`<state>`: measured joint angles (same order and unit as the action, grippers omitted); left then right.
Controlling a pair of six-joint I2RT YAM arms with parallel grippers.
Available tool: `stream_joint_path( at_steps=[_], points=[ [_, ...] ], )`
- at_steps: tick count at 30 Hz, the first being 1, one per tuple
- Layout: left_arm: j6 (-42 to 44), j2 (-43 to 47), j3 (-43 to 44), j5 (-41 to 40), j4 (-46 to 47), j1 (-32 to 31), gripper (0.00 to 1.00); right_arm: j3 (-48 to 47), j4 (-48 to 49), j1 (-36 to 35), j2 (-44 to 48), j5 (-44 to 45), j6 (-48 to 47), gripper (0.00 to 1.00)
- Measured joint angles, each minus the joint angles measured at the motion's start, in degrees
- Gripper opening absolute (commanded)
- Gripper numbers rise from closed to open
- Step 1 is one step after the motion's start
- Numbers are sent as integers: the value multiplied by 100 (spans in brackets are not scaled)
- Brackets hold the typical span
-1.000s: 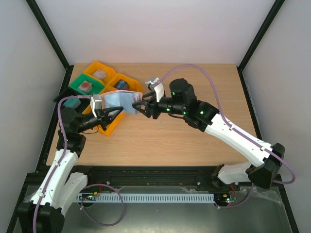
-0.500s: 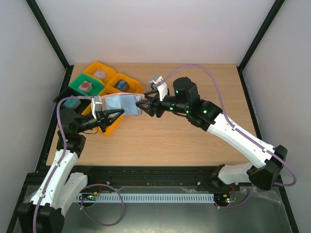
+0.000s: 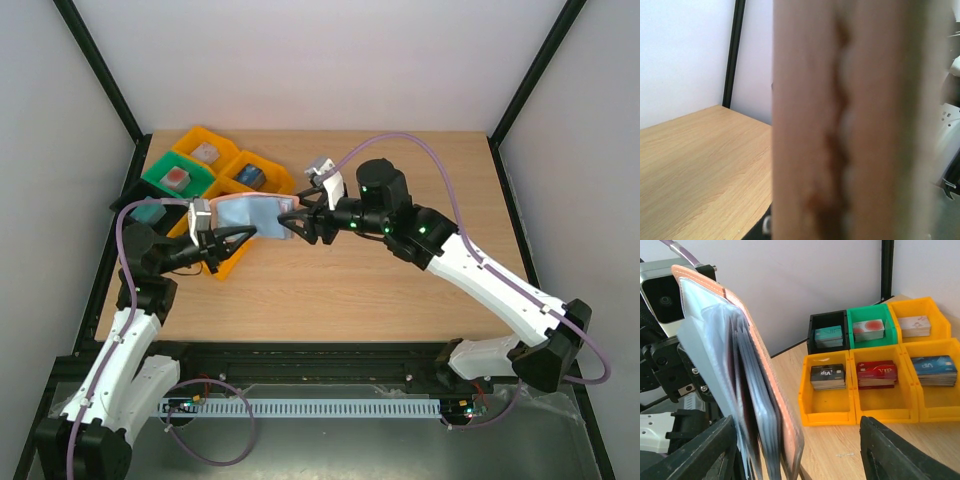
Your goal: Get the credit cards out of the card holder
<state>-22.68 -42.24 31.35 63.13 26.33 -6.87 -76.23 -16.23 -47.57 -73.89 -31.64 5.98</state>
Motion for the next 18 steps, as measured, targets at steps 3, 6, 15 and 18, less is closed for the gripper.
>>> stream_joint_path(
  at_steps=[3,6,15,18],
  points=[
    [22,0,0,4,2,-39,2,0,66,0,-105,-105,136,66],
    [57,0,0,13,0,-63,2,0,164,0,-186,-168,247,67],
    [177,-2,0,35,-35,-87,2,0,85,48,50,-260,-144,72],
    [188,-7,0,35,-37,-90,2,0,15,52,216,-315,-238,67]
  ],
)
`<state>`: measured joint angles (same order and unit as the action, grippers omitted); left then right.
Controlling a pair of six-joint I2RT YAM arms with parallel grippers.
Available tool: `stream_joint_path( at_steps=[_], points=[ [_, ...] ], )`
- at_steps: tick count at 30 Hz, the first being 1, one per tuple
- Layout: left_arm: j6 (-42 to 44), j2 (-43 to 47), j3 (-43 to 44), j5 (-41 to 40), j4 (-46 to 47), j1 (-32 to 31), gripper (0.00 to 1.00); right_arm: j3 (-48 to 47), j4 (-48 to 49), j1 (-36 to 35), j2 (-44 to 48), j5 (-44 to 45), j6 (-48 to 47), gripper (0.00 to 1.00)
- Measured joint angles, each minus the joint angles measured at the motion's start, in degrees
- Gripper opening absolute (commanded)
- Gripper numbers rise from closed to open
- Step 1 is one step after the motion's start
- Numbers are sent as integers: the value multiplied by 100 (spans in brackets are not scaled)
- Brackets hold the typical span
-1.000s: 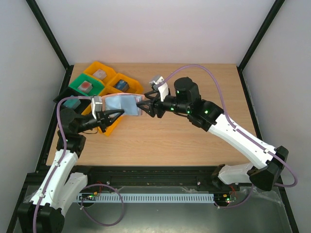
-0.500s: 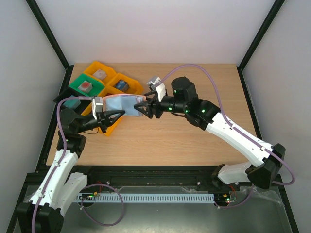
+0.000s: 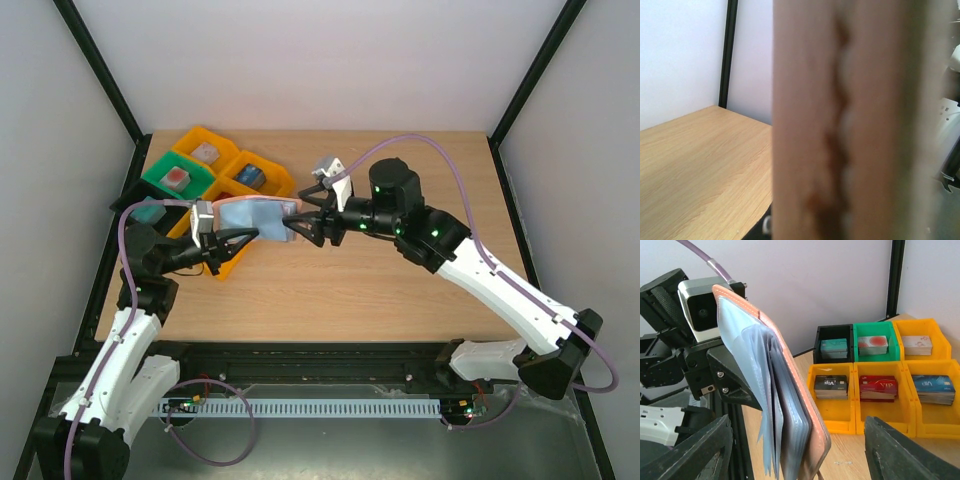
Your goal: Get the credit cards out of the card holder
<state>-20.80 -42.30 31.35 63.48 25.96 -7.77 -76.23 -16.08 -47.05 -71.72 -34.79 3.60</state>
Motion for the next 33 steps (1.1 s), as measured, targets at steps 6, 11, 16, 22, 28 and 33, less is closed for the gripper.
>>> stream_joint_path(
  at_steps=[6,11,16,22,28,33],
  points=[
    [28,0,0,28,-15,-9,2,0,-96,17,46,31,-116,44],
    [55,0,0,63,-4,-57,2,-7,-142,22,-13,15,-140,33],
    [118,0,0,90,-15,-116,2,-7,-116,24,-85,7,-4,31],
    [129,0,0,85,-17,-155,2,120,175,50,-107,-133,313,34],
    [131,0,0,79,-15,-195,2,168,402,63,-168,-179,568,50],
    [133,0,0,81,-13,-251,2,210,586,-9,-291,-358,717,56]
  ],
)
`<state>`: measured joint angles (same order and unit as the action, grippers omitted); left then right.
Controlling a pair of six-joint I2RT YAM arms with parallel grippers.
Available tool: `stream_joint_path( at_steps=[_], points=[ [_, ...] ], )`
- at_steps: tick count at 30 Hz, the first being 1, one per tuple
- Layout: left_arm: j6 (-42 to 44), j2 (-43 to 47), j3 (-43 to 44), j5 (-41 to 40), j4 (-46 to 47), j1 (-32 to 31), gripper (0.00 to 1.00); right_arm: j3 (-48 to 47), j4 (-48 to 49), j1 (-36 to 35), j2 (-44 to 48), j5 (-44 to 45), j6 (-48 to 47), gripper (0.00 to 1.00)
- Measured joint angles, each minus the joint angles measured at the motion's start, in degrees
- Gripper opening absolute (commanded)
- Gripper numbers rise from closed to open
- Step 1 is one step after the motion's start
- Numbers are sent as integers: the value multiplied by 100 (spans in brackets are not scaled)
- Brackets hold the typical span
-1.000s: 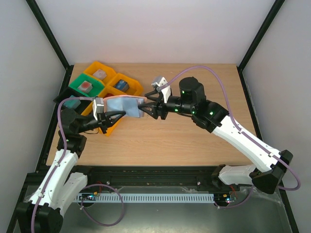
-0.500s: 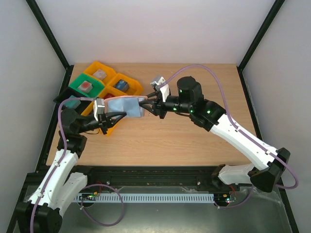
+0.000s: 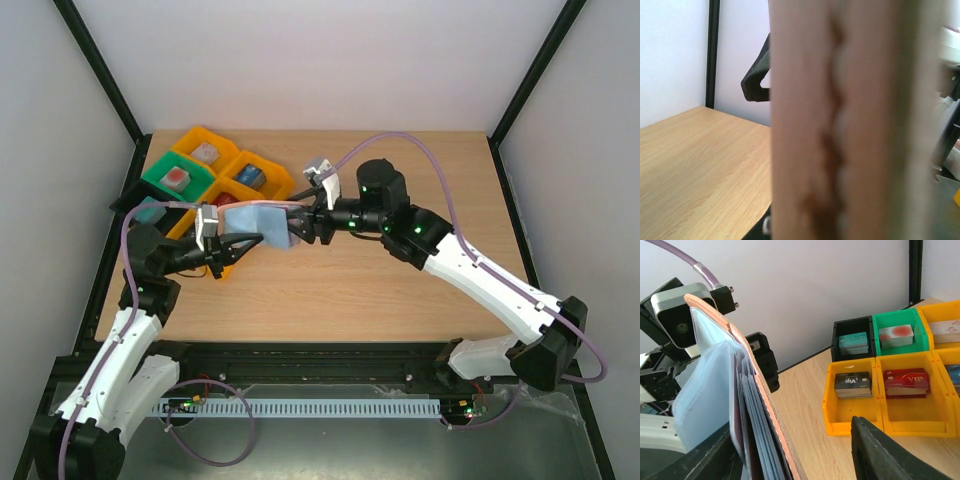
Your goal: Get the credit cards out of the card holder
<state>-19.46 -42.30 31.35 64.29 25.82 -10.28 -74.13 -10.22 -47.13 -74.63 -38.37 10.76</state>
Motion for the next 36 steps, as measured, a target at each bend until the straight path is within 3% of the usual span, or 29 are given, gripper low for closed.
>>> stream_joint_path(
  at_steps=[2,6,8,11,14,20,25,30,36],
  points=[
    [0,0,0,0,2,-4,2,13,33,-28,-28,-37,20,52],
    [0,0,0,-4,2,-4,3,68,125,-133,-70,-28,120,11],
    [2,-2,-2,-68,-20,-4,44,70,214,-212,-120,-2,205,2],
    [44,0,-13,-496,-87,4,97,-7,267,-337,-245,236,400,2],
    [186,13,-13,-1252,-179,2,99,-212,140,-391,-516,737,531,2],
    [555,13,-31,-2424,-466,2,100,-1617,-1349,-1023,-1534,3029,597,2],
    [702,13,-57,-2852,-522,7,99,-2293,-2214,-1368,-2022,4382,686,2],
    [721,7,-107,-3274,-629,15,99,-2413,-2597,-1384,-2020,4723,575,2],
    [688,-2,-214,-3683,-782,164,100,-2334,-2586,-1287,-1884,4194,319,1]
  ],
)
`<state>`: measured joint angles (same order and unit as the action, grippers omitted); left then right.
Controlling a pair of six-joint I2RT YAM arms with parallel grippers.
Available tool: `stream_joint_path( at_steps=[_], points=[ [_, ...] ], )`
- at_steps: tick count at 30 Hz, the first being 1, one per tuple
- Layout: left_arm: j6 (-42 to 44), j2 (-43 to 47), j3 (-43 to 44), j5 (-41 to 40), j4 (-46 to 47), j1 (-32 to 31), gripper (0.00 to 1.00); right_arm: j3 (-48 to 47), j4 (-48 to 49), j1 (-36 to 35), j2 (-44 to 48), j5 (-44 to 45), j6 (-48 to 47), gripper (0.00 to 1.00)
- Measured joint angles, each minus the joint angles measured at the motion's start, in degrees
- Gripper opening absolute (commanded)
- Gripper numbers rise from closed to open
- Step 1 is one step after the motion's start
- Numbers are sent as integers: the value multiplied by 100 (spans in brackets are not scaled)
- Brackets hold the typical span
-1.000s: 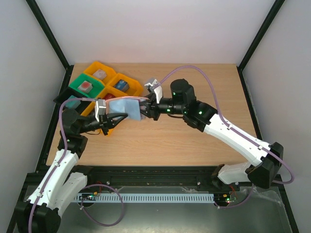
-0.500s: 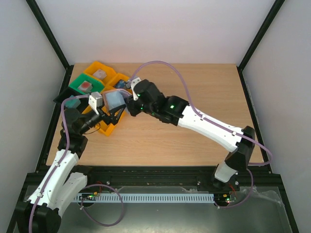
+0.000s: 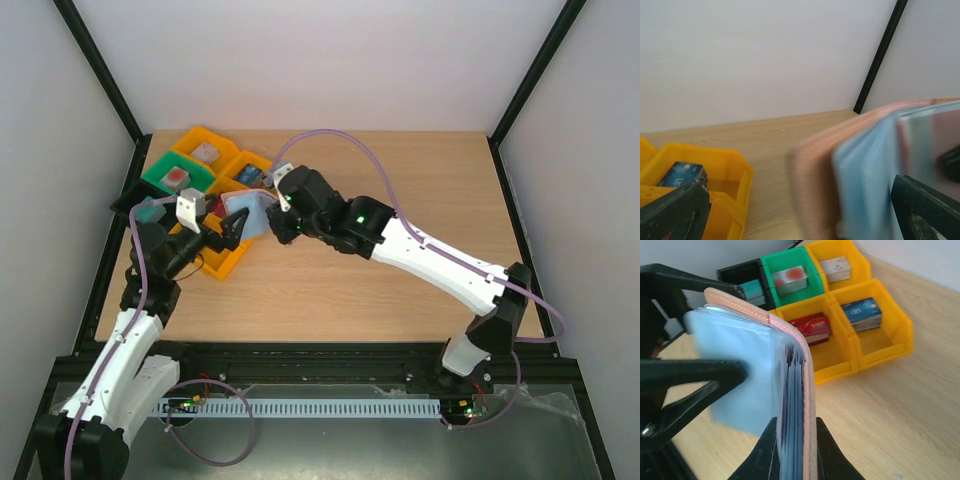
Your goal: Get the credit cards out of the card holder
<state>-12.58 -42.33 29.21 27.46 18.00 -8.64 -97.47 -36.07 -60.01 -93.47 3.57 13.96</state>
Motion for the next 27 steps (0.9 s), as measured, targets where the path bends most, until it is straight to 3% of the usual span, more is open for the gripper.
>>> stream_joint_path(
  at_steps=[5,12,15,20,21,24,27],
  points=[
    [0,42,-59,326,-37,125,100,623,341,531,704,-1506,-138,2],
    [-140,155,-72,2065,319,160,99,1412,979,973,1587,-3493,-444,2],
    [-201,166,-66,2557,424,153,99,1464,1095,966,1589,-3877,-522,2],
    [-284,144,-20,2977,444,83,85,1569,1235,988,1552,-4454,-608,2],
    [-317,144,-17,3060,448,79,85,1569,1248,988,1545,-4520,-619,2],
    [-365,146,-7,3261,479,59,99,1569,1261,1012,1537,-4660,-647,2],
    [-431,149,20,3418,481,33,100,1574,1276,1012,1517,-4647,-632,2]
  ],
)
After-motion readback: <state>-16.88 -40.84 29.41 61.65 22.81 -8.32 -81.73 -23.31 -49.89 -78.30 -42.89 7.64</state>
